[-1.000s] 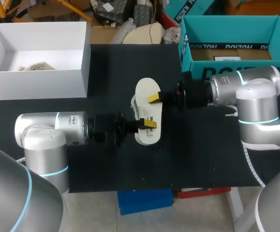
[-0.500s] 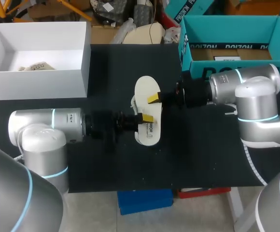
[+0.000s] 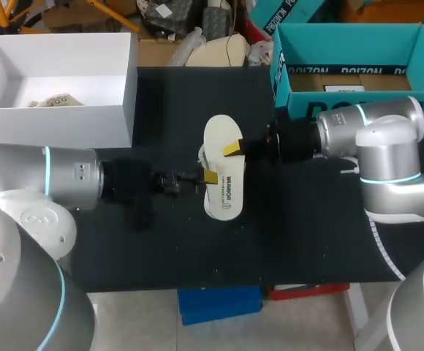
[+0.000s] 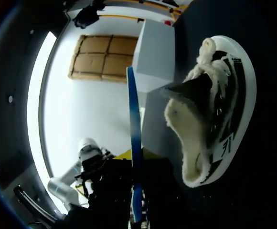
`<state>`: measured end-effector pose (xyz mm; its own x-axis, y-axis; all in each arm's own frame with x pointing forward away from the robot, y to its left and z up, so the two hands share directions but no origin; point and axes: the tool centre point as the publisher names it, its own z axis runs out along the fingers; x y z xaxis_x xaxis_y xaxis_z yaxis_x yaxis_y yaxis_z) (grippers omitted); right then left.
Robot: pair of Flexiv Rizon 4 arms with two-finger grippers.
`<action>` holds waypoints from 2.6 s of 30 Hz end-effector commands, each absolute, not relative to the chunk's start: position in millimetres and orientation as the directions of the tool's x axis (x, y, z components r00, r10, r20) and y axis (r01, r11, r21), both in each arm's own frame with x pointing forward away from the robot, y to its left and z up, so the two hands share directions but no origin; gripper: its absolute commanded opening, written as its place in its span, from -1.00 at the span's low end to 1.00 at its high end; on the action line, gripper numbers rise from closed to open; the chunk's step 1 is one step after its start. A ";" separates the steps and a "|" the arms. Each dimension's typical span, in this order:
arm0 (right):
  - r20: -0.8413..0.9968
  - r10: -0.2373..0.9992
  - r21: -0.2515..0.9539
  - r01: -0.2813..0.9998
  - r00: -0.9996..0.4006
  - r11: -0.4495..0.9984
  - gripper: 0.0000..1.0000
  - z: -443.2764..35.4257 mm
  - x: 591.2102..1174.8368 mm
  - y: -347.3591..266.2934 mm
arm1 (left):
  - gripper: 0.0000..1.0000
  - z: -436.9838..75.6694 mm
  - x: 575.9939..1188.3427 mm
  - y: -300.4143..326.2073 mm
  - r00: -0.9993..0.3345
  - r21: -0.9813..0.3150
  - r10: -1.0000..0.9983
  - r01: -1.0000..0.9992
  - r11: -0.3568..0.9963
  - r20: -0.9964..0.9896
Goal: Take the shoe out of the shoebox, open the shoe tongue, remove and reinsert the insole, then place the shoe into the shoebox
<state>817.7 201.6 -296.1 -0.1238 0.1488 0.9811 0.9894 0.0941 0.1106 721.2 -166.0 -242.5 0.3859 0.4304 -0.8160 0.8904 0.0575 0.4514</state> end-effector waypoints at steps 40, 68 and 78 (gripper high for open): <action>0.981 0.150 0.110 0.989 -0.124 0.094 -1.00 -296.4 817.8 201.9 | 1.00 -242.6 721.1 -180.8 -0.066 0.242 0.991 0.970 0.037 0.112; 0.981 0.150 0.110 0.989 -0.124 0.094 -1.00 -296.4 817.8 201.9 | 1.00 -248.3 718.8 -196.6 -0.112 0.164 0.979 0.983 0.084 0.170; 0.981 0.150 0.110 0.989 -0.124 0.094 -1.00 -296.4 817.8 201.9 | 1.00 -249.3 717.7 -195.7 -0.104 0.165 0.991 0.982 0.089 0.085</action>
